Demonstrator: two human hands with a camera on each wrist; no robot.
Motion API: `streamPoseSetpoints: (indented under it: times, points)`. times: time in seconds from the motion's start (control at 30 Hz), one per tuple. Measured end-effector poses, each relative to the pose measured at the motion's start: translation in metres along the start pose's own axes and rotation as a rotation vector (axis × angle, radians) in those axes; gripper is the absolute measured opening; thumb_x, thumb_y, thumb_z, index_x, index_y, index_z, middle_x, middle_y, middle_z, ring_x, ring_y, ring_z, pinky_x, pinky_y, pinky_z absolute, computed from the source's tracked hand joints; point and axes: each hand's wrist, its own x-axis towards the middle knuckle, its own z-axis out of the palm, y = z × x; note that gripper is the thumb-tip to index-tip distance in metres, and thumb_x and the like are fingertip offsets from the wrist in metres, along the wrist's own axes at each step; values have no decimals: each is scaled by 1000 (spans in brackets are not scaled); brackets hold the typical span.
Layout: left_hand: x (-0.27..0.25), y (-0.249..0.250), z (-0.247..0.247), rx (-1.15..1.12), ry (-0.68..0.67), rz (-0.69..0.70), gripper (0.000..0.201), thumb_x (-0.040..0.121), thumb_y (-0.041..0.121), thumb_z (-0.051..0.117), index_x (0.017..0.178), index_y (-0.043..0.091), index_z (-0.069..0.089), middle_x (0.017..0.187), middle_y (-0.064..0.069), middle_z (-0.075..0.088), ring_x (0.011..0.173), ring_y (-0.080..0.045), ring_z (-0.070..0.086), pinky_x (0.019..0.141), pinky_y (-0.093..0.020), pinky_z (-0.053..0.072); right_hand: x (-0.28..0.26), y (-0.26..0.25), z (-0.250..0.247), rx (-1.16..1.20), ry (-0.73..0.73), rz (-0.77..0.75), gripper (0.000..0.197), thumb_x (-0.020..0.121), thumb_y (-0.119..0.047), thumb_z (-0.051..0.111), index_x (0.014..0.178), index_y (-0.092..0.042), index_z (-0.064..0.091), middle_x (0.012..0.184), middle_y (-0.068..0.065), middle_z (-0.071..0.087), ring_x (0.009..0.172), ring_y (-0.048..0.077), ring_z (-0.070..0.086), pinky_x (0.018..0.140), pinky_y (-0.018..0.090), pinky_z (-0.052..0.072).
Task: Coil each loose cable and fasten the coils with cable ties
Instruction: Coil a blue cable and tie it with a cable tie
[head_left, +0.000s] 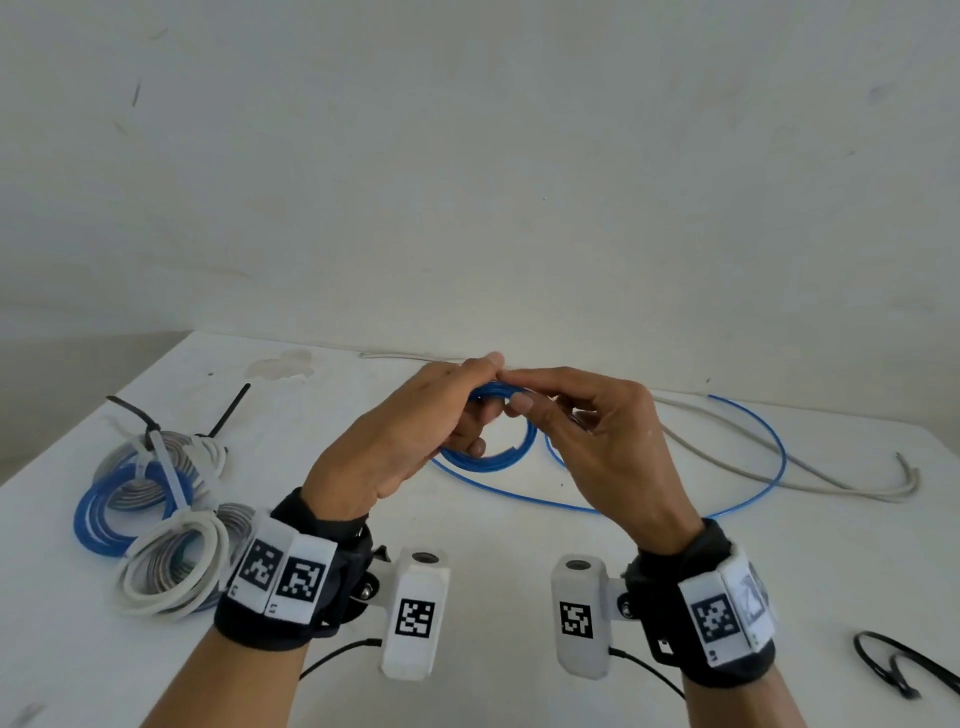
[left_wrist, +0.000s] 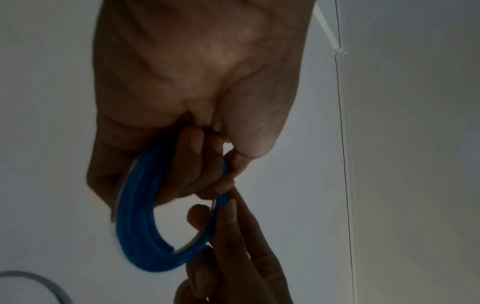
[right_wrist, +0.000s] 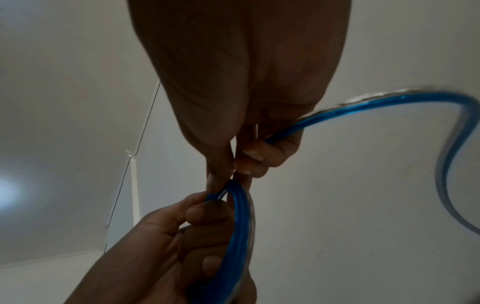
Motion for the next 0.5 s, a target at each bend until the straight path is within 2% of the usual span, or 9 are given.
streamPoseSetpoints:
  times: [0.07, 0.1, 0.17, 0.3, 0.4, 0.43, 0.5]
  points:
    - [1, 1, -3, -50, 34, 37, 54, 106, 34, 43, 55, 16, 48, 50, 6, 33, 44, -11, 28, 66, -31, 43, 1, 0, 1, 32, 59, 16, 18, 95, -17, 69, 107, -28, 78, 90, -12, 77, 70, 19, 64, 59, 26, 51]
    - [1, 2, -6, -106, 49, 50, 53, 106, 33, 44, 56, 15, 45, 50, 5, 28, 45, -13, 25, 63, -31, 41, 1, -1, 1, 60, 96, 31, 17, 94, -19, 70, 105, -30, 78, 88, -11, 76, 66, 23, 61, 57, 28, 52]
    - [1, 4, -10, -241, 71, 75, 51, 106, 30, 43, 56, 16, 42, 51, 4, 20, 48, -15, 18, 59, -29, 38, 1, 0, 1, 106, 153, 48, 18, 94, -18, 69, 104, -31, 77, 83, -9, 75, 58, 20, 53, 55, 26, 50]
    - [0, 8, -13, -500, 98, 123, 50, 106, 28, 40, 58, 16, 39, 49, 5, 18, 46, -13, 16, 54, -27, 36, 2, 2, 10, 185, 191, 16, 21, 97, -14, 64, 111, -24, 75, 77, 1, 72, 52, 15, 48, 50, 25, 45]
    - [0, 9, -7, -639, 116, 147, 50, 106, 30, 40, 58, 16, 38, 47, 6, 19, 44, -11, 18, 52, -25, 38, -1, -1, 28, 252, 249, 30, 20, 98, -17, 63, 113, -23, 75, 73, -2, 68, 53, 11, 48, 51, 21, 42]
    - [0, 9, -5, -662, 131, 156, 50, 106, 30, 40, 59, 16, 37, 47, 6, 19, 44, -11, 18, 51, -25, 38, -3, -1, 33, 237, 279, 33, 20, 96, -24, 66, 114, -25, 75, 79, -4, 70, 55, 15, 50, 53, 26, 44]
    - [0, 8, 0, -672, 153, 179, 49, 107, 30, 40, 60, 16, 37, 46, 6, 20, 46, -12, 17, 52, -25, 38, -4, -3, 39, 194, 319, 29, 28, 89, -37, 70, 117, -30, 74, 90, -4, 72, 60, 32, 50, 56, 38, 48]
